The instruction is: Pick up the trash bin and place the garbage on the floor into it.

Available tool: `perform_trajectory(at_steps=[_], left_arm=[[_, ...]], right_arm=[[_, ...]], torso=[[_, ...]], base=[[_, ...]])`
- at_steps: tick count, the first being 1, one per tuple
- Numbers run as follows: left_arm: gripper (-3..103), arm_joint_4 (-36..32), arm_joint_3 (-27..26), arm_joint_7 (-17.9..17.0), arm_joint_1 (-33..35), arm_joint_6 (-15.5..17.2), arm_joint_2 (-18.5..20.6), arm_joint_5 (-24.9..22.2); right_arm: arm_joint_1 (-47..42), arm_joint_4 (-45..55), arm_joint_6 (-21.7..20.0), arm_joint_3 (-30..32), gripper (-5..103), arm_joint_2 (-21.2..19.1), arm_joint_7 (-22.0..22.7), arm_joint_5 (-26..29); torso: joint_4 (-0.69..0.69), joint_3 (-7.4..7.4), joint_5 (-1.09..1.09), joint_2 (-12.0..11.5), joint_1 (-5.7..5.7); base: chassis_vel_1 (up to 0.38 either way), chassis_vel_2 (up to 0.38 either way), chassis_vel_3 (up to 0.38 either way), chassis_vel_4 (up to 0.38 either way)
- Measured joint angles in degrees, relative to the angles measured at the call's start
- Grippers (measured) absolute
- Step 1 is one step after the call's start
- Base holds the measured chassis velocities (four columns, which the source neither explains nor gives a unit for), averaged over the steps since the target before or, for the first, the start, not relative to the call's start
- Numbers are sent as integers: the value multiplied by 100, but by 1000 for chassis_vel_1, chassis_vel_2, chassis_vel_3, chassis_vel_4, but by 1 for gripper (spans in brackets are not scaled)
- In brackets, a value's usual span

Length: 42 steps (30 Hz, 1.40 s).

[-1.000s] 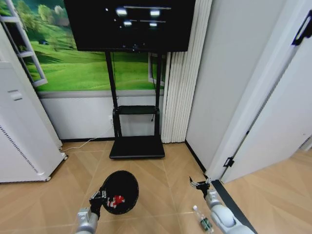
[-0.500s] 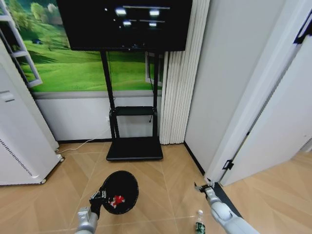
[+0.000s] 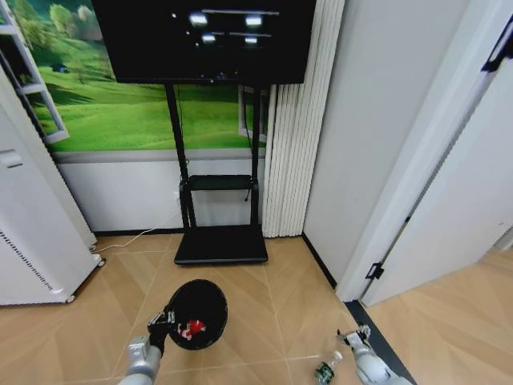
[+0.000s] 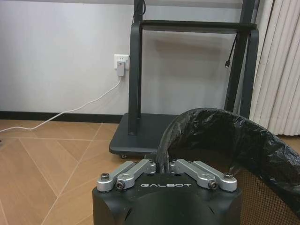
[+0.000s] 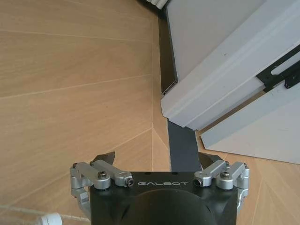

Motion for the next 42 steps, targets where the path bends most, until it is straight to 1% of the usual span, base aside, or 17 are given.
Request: perform_trajectory(at_steps=[3, 6, 10, 11, 12, 13, 14, 16, 18, 19, 21, 22, 23, 29, 36, 40, 42], left_arm=[[7, 1, 14, -3, -22, 6, 9, -17], [7, 7, 40, -3, -85, 18, 11, -45], [7, 19, 60, -4, -104, 18, -1, -46], [7, 24, 70, -4, -106, 18, -6, -45], [7, 31, 88, -4, -110, 19, -19, -40], [7, 31, 88, -4, -110, 19, -19, -40], [7, 41, 105, -4, -117, 19, -27, -34], [7, 47, 117, -4, -123, 19, -32, -27], [7, 57, 142, -3, -139, 19, -38, -18], [7, 57, 142, -3, -139, 19, -38, -18], [7, 68, 147, -3, -148, 19, -39, -14], [7, 68, 147, -3, -148, 19, -39, -14], [7, 78, 147, -3, -153, 19, -39, -14], [7, 118, 145, -3, -187, 19, -39, -17], [7, 171, 147, -3, -243, 19, -47, -28], [7, 212, 152, -3, -276, 19, -51, -37], [7, 243, 161, -4, -298, 19, -56, -40]], right_arm=[[-91, 25, 34, 34, 99, -67, -23, -91], [-406, 125, 181, 172, 99, -222, -193, -402], [-576, 180, 266, 293, 99, -300, -275, -526], [-640, 185, 345, 336, 99, -342, -319, -621], [-742, 186, 524, 410, 99, -410, -424, -796], [-742, 186, 524, 410, 99, -410, -424, -796], [-825, 188, 678, 471, 99, -462, -519, -929], [-871, 197, 742, 499, 99, -487, -564, -968], [-968, 213, 925, 518, 99, -538, -684, -1066], [-968, 213, 925, 518, 99, -538, -684, -1066], [-1051, 227, 1137, 517, 99, -592, -807, -1210], [-1051, 227, 1137, 517, 99, -592, -807, -1210], [-1123, 239, 1282, 510, 99, -627, -901, -1330], [-1292, 304, 1537, 432, 99, -719, -1131, -1532], [-1361, 246, 1750, 284, 99, -791, -1312, -1695], [-1345, 117, 1850, 182, 99, -776, -1379, -1784], [-1245, -5, 1916, 34, 99, -743, -1421, -1856]], torso=[[1, 0, -1, 0, 0], [-2, 0, 0, 0, 0], [-2, 0, 0, 0, 0], [-1, 0, 0, 0, 0], [0, 0, -1, 0, 0], [0, 0, -1, 0, 0], [-1, 0, 0, 0, 0], [-1, 0, 0, 0, 0], [-1, 0, 0, 0, 0], [-1, 0, 0, 0, 0], [0, 0, 0, 0, 0], [0, 0, 0, 0, 0], [0, 0, 0, 0, 0], [-1, 0, 0, 0, 0], [-1, 0, -1, 0, 0], [-1, 0, -1, 0, 0], [-2, 0, 0, 0, 0]], base=[[0, 0, 0, 0], [0, 0, 0, 0], [0, 0, 0, 0], [0, 0, 0, 0], [0, 0, 0, 0], [0, 0, 0, 0], [0, 0, 0, 0], [0, 0, 0, 0], [0, 0, 0, 0], [0, 0, 0, 0], [0, 0, 0, 0], [0, 0, 0, 0], [0, 0, 0, 0], [0, 0, 0, 0], [0, 0, 0, 0], [0, 0, 0, 0], [0, 0, 0, 0]])
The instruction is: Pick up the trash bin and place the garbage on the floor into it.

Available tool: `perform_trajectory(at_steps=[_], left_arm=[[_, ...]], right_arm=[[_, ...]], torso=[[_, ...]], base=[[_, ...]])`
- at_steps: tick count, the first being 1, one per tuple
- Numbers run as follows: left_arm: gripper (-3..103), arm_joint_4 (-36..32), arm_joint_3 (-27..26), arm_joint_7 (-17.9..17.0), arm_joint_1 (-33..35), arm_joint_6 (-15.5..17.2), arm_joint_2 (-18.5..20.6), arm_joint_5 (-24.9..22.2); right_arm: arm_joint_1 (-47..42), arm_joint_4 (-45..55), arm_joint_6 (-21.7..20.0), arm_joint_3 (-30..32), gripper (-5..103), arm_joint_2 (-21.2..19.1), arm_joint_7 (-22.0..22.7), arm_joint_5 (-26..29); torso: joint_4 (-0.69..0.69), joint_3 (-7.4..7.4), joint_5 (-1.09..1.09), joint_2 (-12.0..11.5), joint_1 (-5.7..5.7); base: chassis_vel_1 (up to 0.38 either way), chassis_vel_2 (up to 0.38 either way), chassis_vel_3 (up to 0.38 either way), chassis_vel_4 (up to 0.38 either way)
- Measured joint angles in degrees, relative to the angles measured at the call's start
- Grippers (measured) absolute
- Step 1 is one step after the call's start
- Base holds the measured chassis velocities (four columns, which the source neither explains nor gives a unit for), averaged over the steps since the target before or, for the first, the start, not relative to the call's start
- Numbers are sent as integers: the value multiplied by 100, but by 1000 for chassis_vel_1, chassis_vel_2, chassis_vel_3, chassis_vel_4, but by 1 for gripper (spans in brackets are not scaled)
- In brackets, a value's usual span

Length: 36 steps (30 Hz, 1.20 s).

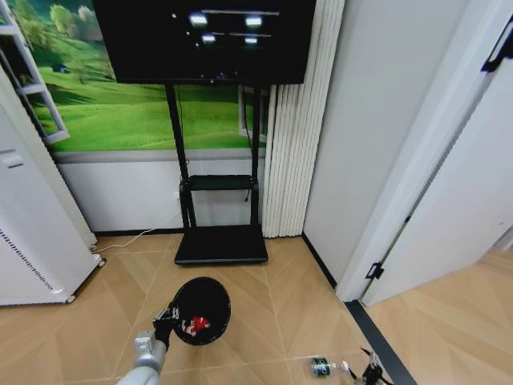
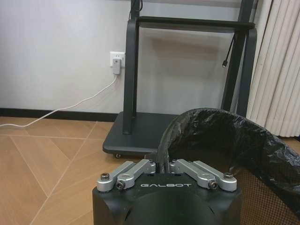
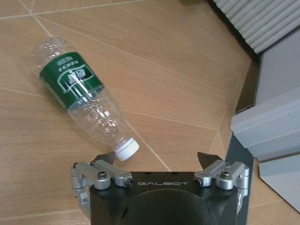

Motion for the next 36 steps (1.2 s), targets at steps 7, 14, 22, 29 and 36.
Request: perform_trajectory(at_steps=[7, 14, 22, 29, 36], left_arm=[[7, 48, 11, -5, -24, 5, -23, -2], [7, 62, 8, -12, -24, 8, -17, -3], [7, 87, -5, -16, -30, 9, 2, -19], [7, 84, -6, -16, -31, 12, 16, -27], [7, 36, -7, -23, -39, 25, 41, -39]], right_arm=[[514, -230, 14, -420, 99, 201, -9, 40], [759, -423, -4, -932, 99, 265, -2, 57], [905, -460, -1, -1323, 99, 189, 15, 12], [1047, -289, -15, -1429, 99, -1, 28, 61], [810, -211, 31, -882, 100, -77, 32, 75]], torso=[[4, 0, 0, 0, 0], [0, 0, -1, 0, 0], [0, 0, 0, 0, 0], [2, 0, -1, 0, 0], [-1, 0, 1, 0, 0]], base=[[0, 0, 0, 0], [0, 0, 0, 0], [0, 0, 0, 0], [0, 0, 0, 0], [0, 0, 0, 0]])
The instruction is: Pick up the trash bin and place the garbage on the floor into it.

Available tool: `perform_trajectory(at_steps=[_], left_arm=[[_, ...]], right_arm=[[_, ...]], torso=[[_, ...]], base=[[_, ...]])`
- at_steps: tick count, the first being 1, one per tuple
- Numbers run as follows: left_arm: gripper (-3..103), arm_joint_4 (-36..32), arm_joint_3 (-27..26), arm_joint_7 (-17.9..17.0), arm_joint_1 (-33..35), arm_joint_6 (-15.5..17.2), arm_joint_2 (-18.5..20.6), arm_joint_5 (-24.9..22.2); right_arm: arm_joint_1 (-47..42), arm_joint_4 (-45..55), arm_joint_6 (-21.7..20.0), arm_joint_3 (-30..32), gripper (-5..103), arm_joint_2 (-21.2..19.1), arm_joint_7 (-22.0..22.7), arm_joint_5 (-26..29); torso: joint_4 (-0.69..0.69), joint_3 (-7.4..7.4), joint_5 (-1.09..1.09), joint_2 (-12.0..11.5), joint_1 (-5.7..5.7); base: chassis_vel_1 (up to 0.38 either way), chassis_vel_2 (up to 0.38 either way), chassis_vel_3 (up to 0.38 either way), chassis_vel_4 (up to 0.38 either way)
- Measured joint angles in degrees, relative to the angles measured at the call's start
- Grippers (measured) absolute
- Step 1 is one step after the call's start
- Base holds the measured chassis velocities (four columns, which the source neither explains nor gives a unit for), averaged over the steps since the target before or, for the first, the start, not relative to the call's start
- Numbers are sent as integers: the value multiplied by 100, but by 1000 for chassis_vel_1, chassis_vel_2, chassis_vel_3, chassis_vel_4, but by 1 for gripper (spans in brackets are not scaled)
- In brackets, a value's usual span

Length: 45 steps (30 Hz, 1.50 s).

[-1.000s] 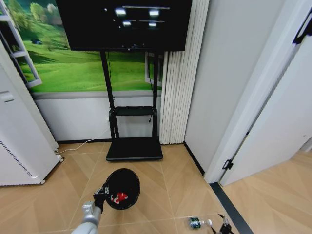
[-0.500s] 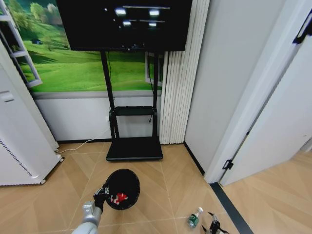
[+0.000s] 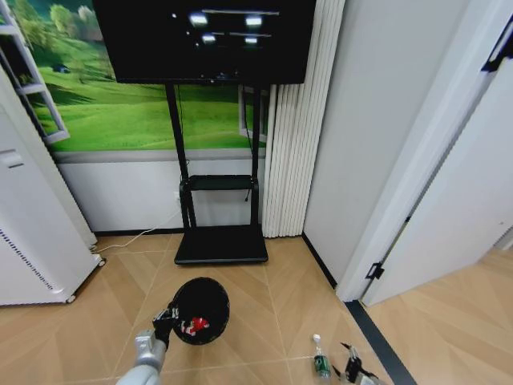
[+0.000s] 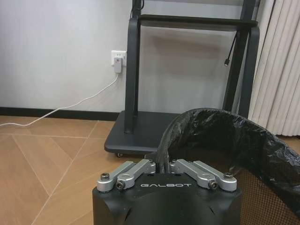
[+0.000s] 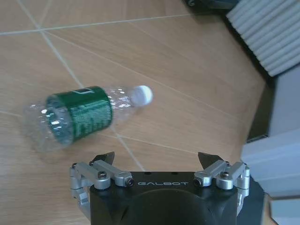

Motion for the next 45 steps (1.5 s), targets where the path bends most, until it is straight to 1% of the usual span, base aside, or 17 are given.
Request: perform_trajectory(at_steps=[2, 3, 4, 6, 7, 9, 10, 13, 15, 21, 23, 24, 28, 34, 35, 37, 45], left_arm=[[7, -5, -1, 0, -1, 0, 2, -1], [7, -11, -5, -1, -3, 1, 4, -4], [7, -11, -5, -1, -3, 1, 4, -4], [7, -13, -5, -6, -5, 2, 4, -3], [7, -13, -5, -6, -5, 2, 4, -3], [7, -13, 6, -9, -5, 2, -11, 17], [7, -13, 6, -9, -5, 2, -11, 17], [7, -32, 22, -9, 11, 2, -24, 44], [7, -36, 21, -9, 13, 2, -23, 46], [7, -44, 11, -8, 27, 2, -12, 48], [7, -31, 9, -7, 45, -3, -11, 59], [7, -31, 9, -7, 45, -3, -11, 59], [7, -1, 9, -5, 63, -9, 22, 65], [7, 41, 9, -4, 47, -9, 46, 58], [7, 51, 12, -4, 42, -9, 45, 56], [7, 68, 18, -2, 34, -10, 35, 51], [7, 105, 24, 15, 22, -28, 21, 38]], right_arm=[[-38, 67, 2, 127, 100, -26, 1, 45], [-146, 298, -16, 391, 100, -97, 8, 207], [-146, 298, -16, 391, 100, -97, 8, 207], [-406, 979, -161, 681, 100, -356, 28, 622], [-406, 979, -161, 681, 100, -356, 28, 622], [-654, 1488, -284, 712, 100, -515, 26, 985], [-654, 1488, -284, 712, 100, -515, 26, 985], [-1088, 2163, -617, 630, 100, -601, 104, 1749], [-1129, 2204, -652, 596, 100, -597, 119, 1820], [-1042, 1835, -705, 273, 100, -231, 196, 1891], [-834, 1418, -705, 170, 100, 11, 209, 1851], [-834, 1418, -705, 170, 100, 11, 209, 1851], [-414, 565, -712, 77, 100, 428, 211, 1779], [-212, 292, -792, -35, 99, 536, 210, 1880], [-150, 240, -816, -97, 96, 546, 210, 1899], [-68, 212, -872, -184, 99, 552, 230, 1948], [214, 171, -1030, -587, 100, 573, 381, 2069]], torso=[[0, 0, 0, 0, 0], [2, 0, -1, 0, 0], [2, 0, -1, 0, 0], [3, 0, -2, 0, 0], [3, 0, -2, 0, 0], [2, 0, -2, 0, 0], [2, 0, -2, 0, 0], [1, -1, -1, 0, 0], [1, 0, -1, 0, 0], [0, -1, 1, 0, 0], [3, -1, -2, 0, 0], [3, -1, -2, 0, 0], [2, 0, 0, 0, 0], [2, 0, -1, 0, 0], [2, 0, -1, 0, 0], [2, 0, -1, 0, 0], [2, 0, -2, 0, 0]], base=[[0, 0, 0, 0], [0, 0, 0, 0], [0, 0, 0, 0], [0, 0, 0, 0], [0, 0, 0, 0], [0, 0, 0, 0], [0, 0, 0, 0], [0, 0, 0, 0], [0, 0, 0, 0], [0, 0, 0, 0], [0, 0, 0, 0], [0, 0, 0, 0], [0, 0, 0, 0], [0, 0, 0, 0], [0, 0, 0, 0], [0, 0, 0, 0], [0, 0, 0, 0]])
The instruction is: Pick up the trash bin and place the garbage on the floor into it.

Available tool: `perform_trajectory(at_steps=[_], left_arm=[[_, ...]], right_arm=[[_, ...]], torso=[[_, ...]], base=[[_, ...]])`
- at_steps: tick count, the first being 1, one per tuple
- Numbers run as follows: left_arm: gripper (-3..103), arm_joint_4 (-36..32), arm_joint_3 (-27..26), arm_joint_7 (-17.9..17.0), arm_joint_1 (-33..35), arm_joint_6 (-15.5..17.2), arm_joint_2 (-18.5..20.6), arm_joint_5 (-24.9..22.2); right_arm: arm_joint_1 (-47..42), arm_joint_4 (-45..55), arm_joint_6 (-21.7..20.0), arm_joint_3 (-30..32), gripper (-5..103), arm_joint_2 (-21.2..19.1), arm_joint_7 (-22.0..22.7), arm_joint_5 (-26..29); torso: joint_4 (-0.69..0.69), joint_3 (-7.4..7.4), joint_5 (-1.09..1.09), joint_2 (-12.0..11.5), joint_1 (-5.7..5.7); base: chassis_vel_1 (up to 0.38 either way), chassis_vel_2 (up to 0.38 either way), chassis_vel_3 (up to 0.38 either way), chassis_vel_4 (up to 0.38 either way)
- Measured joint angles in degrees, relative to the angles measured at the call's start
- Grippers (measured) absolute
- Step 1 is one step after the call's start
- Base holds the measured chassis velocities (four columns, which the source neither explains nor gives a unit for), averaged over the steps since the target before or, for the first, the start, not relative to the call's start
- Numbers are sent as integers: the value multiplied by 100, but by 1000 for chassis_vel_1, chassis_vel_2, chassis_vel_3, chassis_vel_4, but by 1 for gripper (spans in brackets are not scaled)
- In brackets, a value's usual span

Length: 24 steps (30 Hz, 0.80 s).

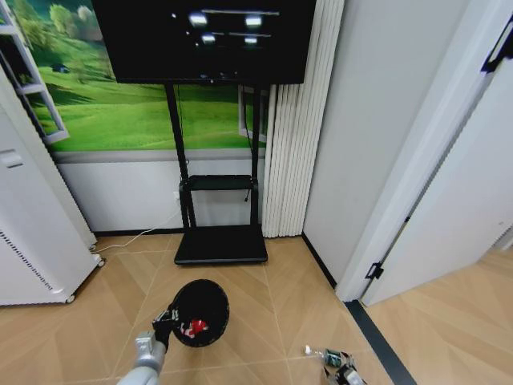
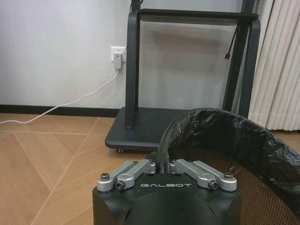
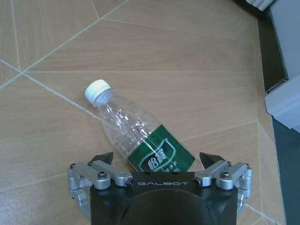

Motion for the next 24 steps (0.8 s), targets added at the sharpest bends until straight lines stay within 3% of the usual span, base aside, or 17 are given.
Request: perform_trajectory(at_steps=[15, 23, 24], left_arm=[[7, -53, -76, 7, 78, -16, 27, -31], [7, -65, -119, 10, 129, -40, 51, -40], [7, -68, -121, 11, 135, -41, 55, -41]], right_arm=[[767, -334, -88, -1167, 99, 102, 25, 174], [839, -493, 10, -1180, 85, 164, -112, 100], [840, -500, 23, -1170, 77, 164, -137, 98]], torso=[[-2, -1, -7, 1, 0], [-1, -2, -5, 2, -1], [0, -2, -2, 1, -1]], base=[[0, 0, 0, 0], [0, 0, 0, 0], [0, 0, 0, 0]])
